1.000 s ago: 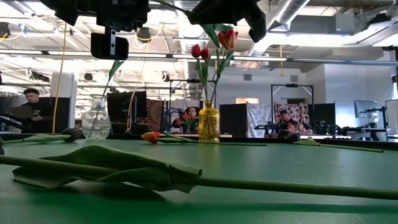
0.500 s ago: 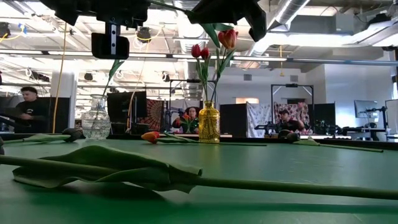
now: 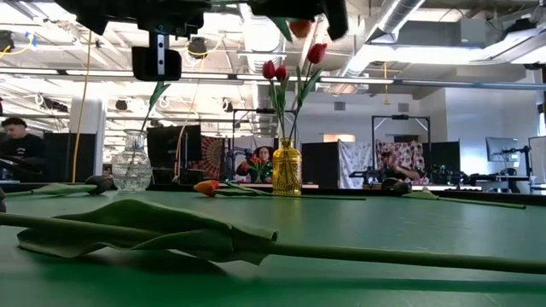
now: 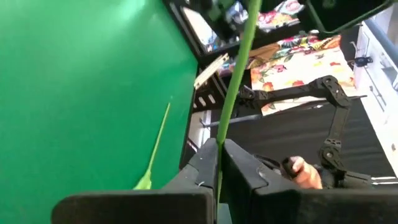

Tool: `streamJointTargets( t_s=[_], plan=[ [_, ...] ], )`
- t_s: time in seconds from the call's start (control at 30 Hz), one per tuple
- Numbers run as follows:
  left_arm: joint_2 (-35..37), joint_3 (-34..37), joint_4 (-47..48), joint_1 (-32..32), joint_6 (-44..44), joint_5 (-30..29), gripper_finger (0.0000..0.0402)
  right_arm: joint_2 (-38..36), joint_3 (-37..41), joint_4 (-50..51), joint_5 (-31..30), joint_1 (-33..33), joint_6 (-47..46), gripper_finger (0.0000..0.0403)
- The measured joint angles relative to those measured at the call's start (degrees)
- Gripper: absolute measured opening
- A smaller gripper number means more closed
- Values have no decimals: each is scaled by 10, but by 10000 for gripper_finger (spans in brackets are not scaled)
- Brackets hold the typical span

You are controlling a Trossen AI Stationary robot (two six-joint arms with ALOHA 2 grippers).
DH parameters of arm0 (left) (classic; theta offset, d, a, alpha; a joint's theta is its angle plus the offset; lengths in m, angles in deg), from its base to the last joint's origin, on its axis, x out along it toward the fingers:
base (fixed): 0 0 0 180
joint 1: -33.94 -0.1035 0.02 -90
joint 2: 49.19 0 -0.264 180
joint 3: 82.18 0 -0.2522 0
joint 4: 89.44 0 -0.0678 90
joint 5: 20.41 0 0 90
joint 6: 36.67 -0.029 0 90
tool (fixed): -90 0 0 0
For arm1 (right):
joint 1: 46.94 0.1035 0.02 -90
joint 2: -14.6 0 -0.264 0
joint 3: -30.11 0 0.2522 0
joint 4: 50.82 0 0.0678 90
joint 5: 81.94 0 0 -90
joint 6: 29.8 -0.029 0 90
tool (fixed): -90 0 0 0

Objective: Sort flowers into vase by color
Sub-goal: Put the bottom orange flower into the top transparent vase

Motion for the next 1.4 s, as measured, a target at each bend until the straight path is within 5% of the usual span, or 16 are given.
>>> streamJointTargets(
  t_s=[0.37,0.73,0.9,1.1,1.4],
  plan=[
    [0,0,-99,-31,-76,-68,0,-1,0,-101,14,37,-168,260],
    [43,-1,-250,-78,-212,-106,0,-1,-1,-92,7,80,-378,277],
    [125,-1,-207,-104,-360,-139,0,-1,-1,-73,-3,80,-433,277],
    [260,-1,-64,-124,-554,-301,0,-1,-1,-61,-7,79,-480,277],
    [430,43,63,-172,-662,-483,0,-1,-1,-61,-8,68,-517,277]
  ],
)
